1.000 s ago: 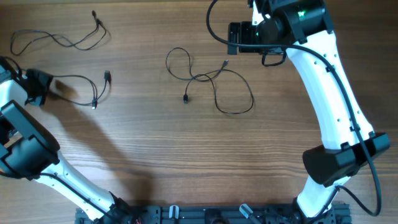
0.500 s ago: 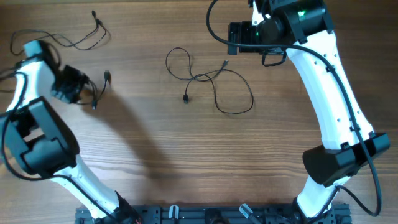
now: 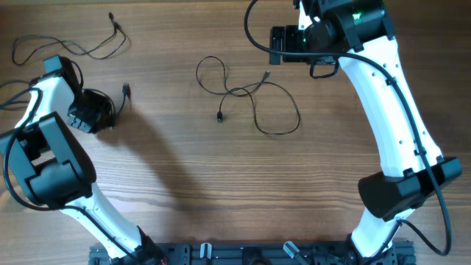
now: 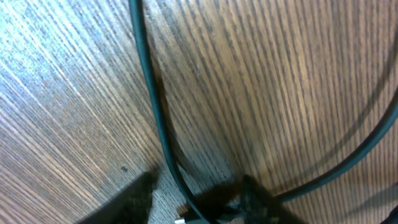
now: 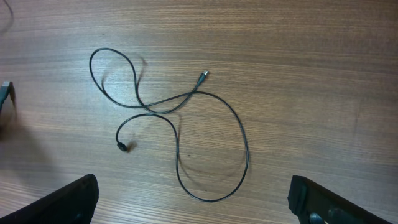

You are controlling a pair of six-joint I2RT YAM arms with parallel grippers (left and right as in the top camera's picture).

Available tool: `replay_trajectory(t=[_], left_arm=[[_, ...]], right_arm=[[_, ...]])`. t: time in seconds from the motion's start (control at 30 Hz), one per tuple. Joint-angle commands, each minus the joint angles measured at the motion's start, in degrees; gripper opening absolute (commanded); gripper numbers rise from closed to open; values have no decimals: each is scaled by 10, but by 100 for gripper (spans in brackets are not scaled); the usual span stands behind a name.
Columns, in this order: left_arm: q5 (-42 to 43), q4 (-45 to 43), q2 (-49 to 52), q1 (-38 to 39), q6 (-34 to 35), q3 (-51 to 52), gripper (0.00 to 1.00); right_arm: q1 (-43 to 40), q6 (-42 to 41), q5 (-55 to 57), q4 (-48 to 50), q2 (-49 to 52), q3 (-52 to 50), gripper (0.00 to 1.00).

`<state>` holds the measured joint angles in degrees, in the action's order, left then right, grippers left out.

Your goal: Untangle cables

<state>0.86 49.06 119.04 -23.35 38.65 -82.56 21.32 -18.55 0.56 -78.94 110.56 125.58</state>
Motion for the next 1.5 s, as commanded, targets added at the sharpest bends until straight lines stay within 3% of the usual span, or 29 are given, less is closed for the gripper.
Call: replay_trajectory(t=[0.0,0.1,0.2,0.27,0.57,0.63,0.7,0.77,0.8,0.9,1.0,1.07,1.13,1.23,1.33,1.47], left_arm=[[-9,-15,-5,-3,11,17,36],[-7,-35,10,-3,12,20,31],[-3,-74,23,-3,6,20,12],[30,-114,23,-3,6,20,5],[103,-220,22,-5,-70,9,5],[102,-201,17,-5,-70,-14,17],[102,-168,3,-5,-70,-37,50],[100,-139,-21,-5,-70,-52,73],[100,-128,-36,-5,-70,-56,77],[130,-80,-101,-2,-69,-56,82],[288,-1,-146,26,-70,-56,83],[318,52,-144,70,-71,-54,78],[287,55,-142,158,-131,-35,77],[167,40,-142,283,-132,-14,92],[111,-5,-142,369,-127,-3,97],[97,-16,-138,394,-136,-1,96]], right_arm=[[2,5,14,2,1,-5,100],[2,5,14,1,2,-5,100],[2,5,14,1,1,-5,100],[2,5,14,1,2,-5,100],[2,5,14,1,1,-5,100],[2,5,14,1,2,-5,100],[2,5,14,1,1,-5,100],[2,5,14,1,2,-5,100],[2,5,14,2,2,-5,100],[2,5,14,1,1,-5,100],[2,5,14,2,2,-5,100],[2,5,14,2,1,-5,100],[2,5,14,1,1,-5,100],[2,5,14,1,2,-5,100],[2,5,14,2,1,-5,100],[2,5,14,1,2,-5,100]])
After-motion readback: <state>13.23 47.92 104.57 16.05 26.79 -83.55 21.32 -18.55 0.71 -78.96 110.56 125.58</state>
